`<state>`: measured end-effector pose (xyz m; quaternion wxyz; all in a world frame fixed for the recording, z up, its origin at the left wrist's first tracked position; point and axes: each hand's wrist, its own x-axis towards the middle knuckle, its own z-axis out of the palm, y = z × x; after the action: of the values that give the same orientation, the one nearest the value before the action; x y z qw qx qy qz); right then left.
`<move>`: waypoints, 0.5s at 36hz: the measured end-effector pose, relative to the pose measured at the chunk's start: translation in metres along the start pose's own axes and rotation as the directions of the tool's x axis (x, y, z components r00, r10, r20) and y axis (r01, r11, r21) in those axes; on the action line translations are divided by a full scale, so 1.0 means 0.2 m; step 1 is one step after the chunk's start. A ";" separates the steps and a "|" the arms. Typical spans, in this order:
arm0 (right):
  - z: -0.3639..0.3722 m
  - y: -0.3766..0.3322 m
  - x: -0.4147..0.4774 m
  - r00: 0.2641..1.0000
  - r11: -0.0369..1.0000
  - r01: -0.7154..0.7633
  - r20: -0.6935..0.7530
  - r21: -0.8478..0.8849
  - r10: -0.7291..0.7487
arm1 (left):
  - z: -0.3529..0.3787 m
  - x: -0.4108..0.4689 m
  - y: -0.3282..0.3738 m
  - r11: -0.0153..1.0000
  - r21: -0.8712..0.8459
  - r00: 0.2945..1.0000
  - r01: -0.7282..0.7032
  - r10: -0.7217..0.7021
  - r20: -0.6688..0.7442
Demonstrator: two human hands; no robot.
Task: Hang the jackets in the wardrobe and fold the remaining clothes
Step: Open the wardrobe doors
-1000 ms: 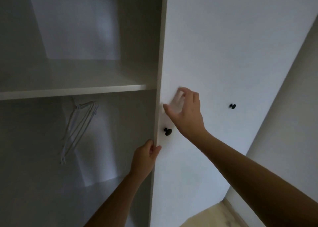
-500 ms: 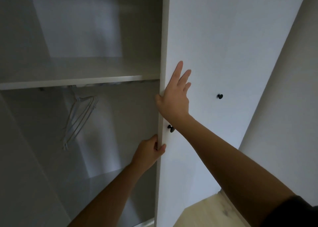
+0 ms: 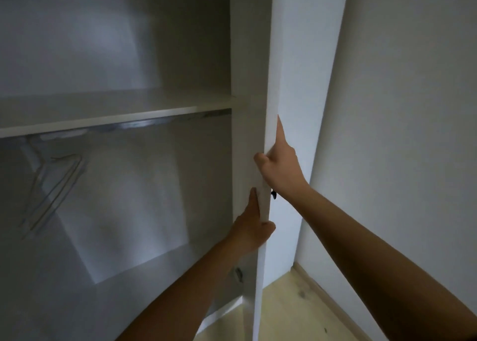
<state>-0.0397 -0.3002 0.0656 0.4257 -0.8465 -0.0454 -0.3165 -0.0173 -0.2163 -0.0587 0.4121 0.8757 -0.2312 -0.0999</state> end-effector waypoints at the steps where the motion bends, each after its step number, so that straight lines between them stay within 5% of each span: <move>1: -0.07 0.03 -0.01 1.000 1.000 -0.008 0.019 0.022 0.007 | 0.07 0.01 0.05 1.000 0.003 1.000 0.013 -0.013 -0.017; 9: -0.53 0.22 0.03 0.984 0.973 -0.138 0.136 0.187 0.114 | 0.45 0.13 0.41 0.995 0.057 0.972 0.082 -0.067 -0.225; 18: -0.77 0.42 0.12 0.965 0.922 -0.236 0.183 0.307 0.186 | 0.67 0.29 0.61 0.989 0.042 0.944 0.144 -0.124 -0.307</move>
<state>-0.0674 -0.4724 0.0892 0.5869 -0.7856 -0.0373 -0.1923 -0.0556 -0.4018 -0.0490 0.4066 0.9070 -0.1081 0.0155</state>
